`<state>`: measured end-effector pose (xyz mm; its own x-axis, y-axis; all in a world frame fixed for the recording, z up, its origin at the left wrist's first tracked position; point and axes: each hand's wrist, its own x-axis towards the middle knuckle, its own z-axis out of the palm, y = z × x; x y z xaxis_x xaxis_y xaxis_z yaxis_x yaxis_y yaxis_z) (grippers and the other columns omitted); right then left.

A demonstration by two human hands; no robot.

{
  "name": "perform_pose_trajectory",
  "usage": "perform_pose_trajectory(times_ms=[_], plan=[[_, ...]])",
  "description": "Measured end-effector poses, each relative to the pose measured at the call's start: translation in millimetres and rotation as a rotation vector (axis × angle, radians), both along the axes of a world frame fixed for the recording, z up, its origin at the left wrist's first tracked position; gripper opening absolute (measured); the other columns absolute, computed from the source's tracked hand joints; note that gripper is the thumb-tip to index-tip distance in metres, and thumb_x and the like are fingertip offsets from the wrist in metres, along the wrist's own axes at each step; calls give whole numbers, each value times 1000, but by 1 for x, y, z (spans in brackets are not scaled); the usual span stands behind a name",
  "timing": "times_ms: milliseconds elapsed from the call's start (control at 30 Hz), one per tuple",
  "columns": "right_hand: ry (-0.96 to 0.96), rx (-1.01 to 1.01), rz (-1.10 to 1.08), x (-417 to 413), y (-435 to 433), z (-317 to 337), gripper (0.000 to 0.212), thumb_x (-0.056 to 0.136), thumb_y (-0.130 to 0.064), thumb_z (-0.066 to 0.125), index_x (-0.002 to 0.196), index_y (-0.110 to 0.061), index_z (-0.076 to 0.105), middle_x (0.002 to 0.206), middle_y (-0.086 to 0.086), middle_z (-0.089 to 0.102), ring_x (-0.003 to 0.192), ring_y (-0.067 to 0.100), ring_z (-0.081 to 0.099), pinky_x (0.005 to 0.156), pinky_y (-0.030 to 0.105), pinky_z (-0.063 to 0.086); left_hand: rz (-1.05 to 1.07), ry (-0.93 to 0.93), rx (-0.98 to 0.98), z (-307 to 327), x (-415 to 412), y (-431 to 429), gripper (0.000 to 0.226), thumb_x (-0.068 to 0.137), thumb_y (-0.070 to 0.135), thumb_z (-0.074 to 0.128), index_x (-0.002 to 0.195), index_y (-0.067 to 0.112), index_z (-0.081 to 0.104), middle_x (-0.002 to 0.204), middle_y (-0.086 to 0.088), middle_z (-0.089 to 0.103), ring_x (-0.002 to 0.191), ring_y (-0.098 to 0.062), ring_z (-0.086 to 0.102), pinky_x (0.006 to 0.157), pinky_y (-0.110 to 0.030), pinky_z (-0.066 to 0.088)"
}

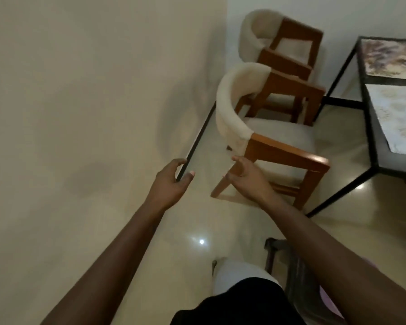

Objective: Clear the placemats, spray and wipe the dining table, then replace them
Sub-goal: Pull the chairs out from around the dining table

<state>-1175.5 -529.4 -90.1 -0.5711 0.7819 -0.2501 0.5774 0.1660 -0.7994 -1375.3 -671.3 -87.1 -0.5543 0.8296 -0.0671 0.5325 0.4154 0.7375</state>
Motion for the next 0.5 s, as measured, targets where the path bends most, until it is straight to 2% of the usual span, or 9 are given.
perform_pose_trajectory(times_ms=[133,300,367,433,500], plan=[[16,-25,-156,-24,54,0,71,92,-40,72,155,-25,44,155,3,50,130,25,58,103,52,56,-127,21,23,6,-47,89,49,100,43,66,143,22,59,147,2,61,134,-17,56,101,-28,43],[0,-50,-297,-59,137,-1,66,95,-29,72,155,-24,44,150,4,54,117,25,63,96,48,60,-226,30,25,14,-102,207,54,99,49,65,147,25,56,152,1,58,140,-19,54,109,-38,48],[1,-40,-341,-72,169,-6,65,96,-30,71,155,-22,44,153,5,51,127,27,58,104,48,55,-274,38,10,17,-119,253,55,99,50,65,148,26,55,153,0,57,140,-20,53,108,-38,48],[-22,-34,-370,-82,197,-11,67,97,-34,70,157,-22,42,161,2,44,142,27,47,114,43,45,-307,50,6,20,-133,297,57,99,50,64,149,24,54,153,0,57,140,-20,53,107,-37,46],[-39,-51,-413,-87,218,-14,68,97,-36,70,158,-22,42,164,-1,41,148,23,41,117,38,37,-343,46,-1,23,-142,337,56,100,49,64,149,24,53,153,0,57,140,-18,52,104,-33,45]])
